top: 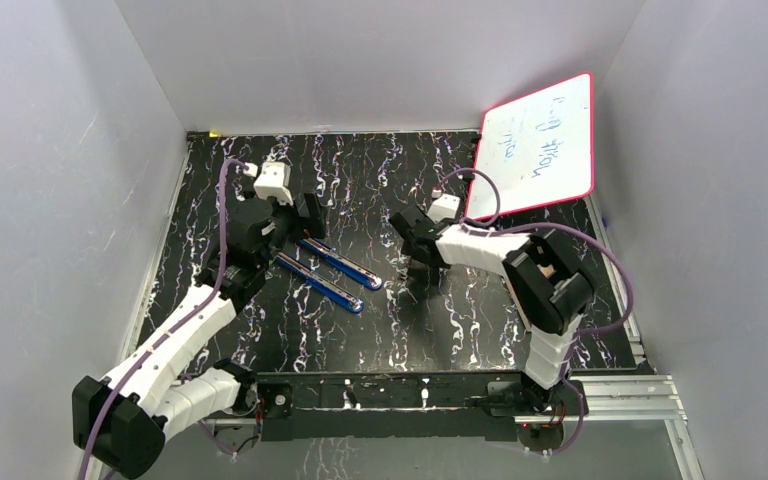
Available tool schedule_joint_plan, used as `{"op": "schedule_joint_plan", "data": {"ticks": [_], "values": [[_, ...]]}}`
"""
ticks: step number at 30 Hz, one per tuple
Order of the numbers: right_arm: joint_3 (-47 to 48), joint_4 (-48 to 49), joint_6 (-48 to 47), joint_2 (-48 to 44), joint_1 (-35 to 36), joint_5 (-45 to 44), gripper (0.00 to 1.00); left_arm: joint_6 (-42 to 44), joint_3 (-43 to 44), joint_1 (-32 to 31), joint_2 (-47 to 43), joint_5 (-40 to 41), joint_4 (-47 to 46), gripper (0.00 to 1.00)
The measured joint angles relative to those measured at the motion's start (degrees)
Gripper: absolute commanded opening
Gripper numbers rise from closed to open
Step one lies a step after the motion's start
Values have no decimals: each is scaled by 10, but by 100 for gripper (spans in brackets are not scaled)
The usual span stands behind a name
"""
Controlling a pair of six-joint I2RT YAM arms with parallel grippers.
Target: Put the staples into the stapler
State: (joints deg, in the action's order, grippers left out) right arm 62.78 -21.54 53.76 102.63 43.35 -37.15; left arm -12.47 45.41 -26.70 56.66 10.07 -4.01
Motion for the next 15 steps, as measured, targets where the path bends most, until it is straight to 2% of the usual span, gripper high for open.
{"op": "schedule_joint_plan", "data": {"ticks": [8,15], "values": [[67,17,2,65,7,18,84,-15,-5,0,-8,0,3,93],[53,72,-33,54,7,55,93,-30,-8,0,-8,-5,10,92]]}}
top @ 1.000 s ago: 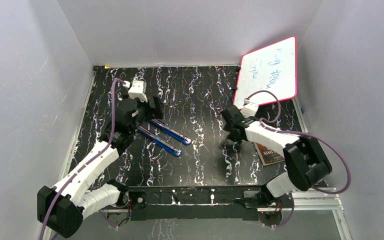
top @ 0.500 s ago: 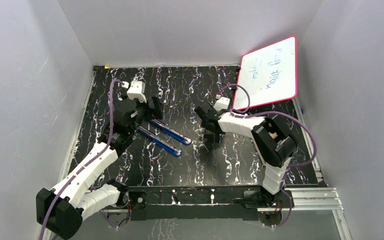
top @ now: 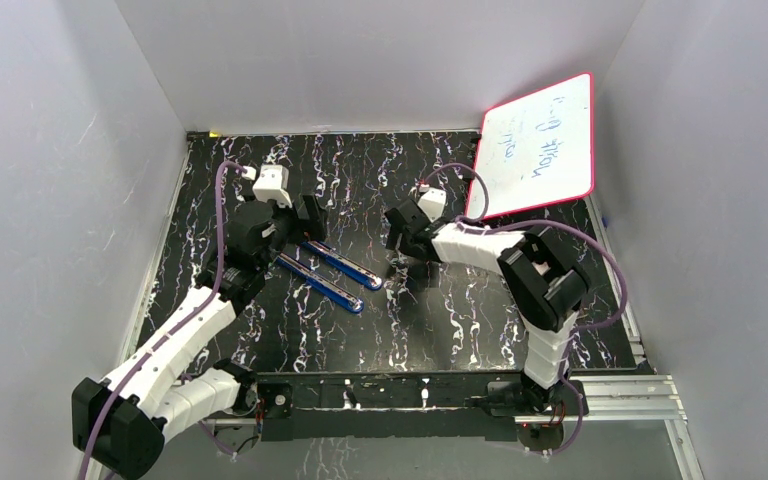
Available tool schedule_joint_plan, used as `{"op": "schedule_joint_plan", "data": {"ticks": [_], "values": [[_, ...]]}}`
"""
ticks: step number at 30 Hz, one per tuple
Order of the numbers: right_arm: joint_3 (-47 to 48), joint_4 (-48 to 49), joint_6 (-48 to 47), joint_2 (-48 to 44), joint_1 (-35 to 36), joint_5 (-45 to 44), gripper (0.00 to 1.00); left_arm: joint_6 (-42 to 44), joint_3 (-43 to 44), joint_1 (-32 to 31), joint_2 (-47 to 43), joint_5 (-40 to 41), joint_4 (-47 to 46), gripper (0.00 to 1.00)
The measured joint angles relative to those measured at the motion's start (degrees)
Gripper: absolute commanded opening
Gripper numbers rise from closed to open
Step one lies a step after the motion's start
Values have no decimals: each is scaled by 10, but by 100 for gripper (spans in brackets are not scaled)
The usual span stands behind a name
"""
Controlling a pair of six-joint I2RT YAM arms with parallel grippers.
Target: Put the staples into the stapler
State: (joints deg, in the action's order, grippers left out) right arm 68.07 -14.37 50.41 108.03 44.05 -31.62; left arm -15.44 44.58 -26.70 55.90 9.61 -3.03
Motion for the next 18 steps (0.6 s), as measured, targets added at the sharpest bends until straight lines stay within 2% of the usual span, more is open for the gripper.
{"op": "schedule_joint_plan", "data": {"ticks": [5,9,14,18], "values": [[-53,29,-63,-61,-7,39,94,-4,0,0,2,-3,1,92],[-100,64,-137,-115,-43,105,94,-6,0,0,6,-7,1,93],[-160,121,-260,-154,-97,210,93,-7,0,0,8,-11,2,92],[-166,145,-362,-144,-111,313,91,-7,0,0,10,-14,3,92]]}}
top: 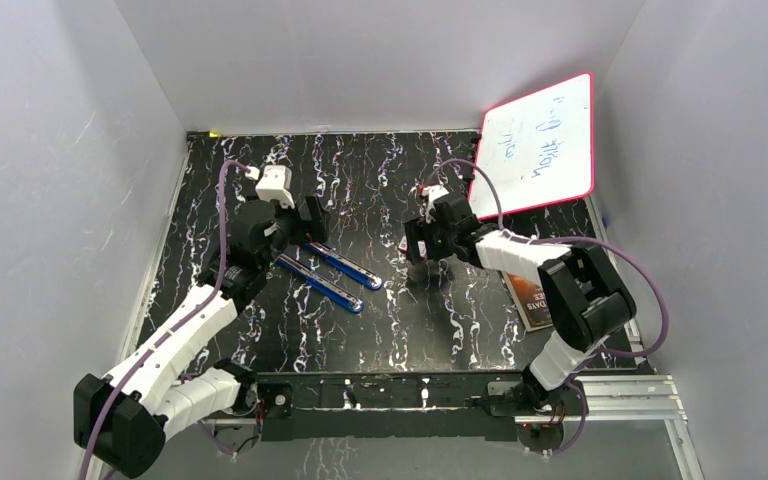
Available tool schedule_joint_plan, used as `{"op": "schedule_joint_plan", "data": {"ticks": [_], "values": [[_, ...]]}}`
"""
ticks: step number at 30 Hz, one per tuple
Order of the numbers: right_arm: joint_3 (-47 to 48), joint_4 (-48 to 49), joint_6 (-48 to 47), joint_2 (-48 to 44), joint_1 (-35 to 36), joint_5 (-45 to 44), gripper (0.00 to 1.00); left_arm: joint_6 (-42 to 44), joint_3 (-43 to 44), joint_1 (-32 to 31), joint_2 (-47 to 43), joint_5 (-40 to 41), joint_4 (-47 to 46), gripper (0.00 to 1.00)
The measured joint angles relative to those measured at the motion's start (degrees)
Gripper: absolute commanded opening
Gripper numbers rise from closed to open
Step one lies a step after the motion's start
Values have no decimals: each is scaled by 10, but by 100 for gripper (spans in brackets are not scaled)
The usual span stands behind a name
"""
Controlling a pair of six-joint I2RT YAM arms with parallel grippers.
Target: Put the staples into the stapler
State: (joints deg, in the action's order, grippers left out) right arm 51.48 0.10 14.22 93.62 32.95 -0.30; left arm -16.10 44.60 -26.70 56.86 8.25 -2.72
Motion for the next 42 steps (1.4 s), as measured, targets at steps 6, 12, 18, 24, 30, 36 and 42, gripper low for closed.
{"op": "schedule_joint_plan", "data": {"ticks": [6,12,18,24,30,36,42], "values": [[37,0,-101,55,-1,85,87,0,0,0,1,-2,3,93],[70,-6,-163,93,-2,95,86,0,1,0,1,-3,13,93],[88,-19,-202,107,-2,95,84,0,3,0,1,-4,21,93],[89,-24,-222,107,-2,95,91,0,8,0,7,-8,22,93],[108,-42,-243,118,-7,93,92,0,19,0,15,-14,32,93],[144,-60,-276,144,-19,115,88,0,23,0,15,-14,35,93],[166,-68,-295,160,-22,155,80,0,23,0,15,-14,37,93]]}}
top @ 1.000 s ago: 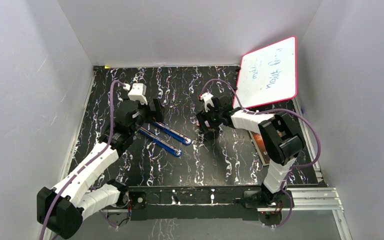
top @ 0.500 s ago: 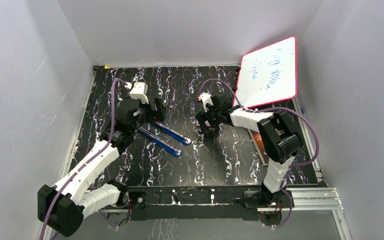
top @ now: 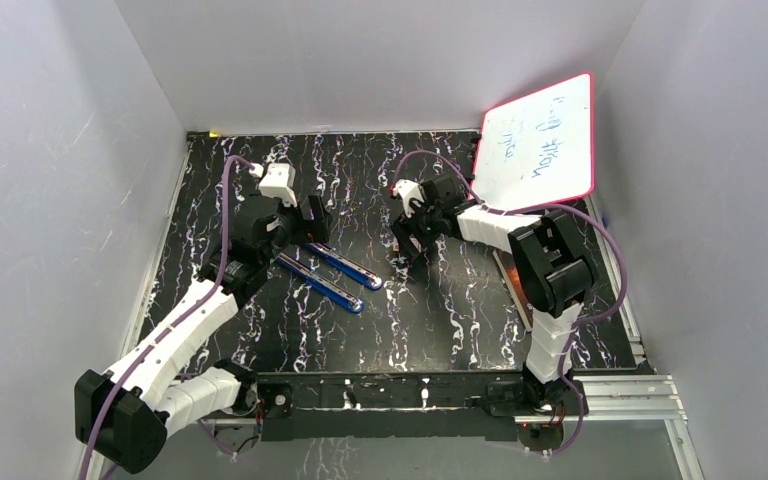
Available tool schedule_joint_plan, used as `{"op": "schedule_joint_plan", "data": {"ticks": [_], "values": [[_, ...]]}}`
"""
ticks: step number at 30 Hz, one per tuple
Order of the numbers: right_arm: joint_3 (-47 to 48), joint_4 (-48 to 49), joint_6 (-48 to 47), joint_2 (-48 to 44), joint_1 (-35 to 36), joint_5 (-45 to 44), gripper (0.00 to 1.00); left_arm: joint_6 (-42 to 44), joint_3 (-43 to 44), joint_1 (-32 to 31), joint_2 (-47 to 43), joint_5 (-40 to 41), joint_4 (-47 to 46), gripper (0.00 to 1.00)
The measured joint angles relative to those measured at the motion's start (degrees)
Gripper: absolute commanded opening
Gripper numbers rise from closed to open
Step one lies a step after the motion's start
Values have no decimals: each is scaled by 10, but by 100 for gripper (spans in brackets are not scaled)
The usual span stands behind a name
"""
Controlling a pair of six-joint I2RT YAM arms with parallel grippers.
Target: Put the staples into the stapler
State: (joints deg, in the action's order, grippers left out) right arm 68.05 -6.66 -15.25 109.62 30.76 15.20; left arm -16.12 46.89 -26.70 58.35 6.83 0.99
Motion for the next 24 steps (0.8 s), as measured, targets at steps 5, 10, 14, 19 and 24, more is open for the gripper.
{"op": "schedule_joint_plan", "data": {"ticks": [5,10,14,19,24], "values": [[0,-6,-2,0,0,16,75,-2,0,0,0,0,0,93],[0,-15,1,-2,0,19,66,-5,0,0,0,-1,0,93],[-5,-26,5,-9,2,18,63,-8,0,0,2,-3,-1,93],[-21,-36,14,-25,19,-4,65,-16,1,0,21,-13,0,93],[-52,-15,16,-45,38,-51,55,-42,22,0,49,-29,2,93]]}}
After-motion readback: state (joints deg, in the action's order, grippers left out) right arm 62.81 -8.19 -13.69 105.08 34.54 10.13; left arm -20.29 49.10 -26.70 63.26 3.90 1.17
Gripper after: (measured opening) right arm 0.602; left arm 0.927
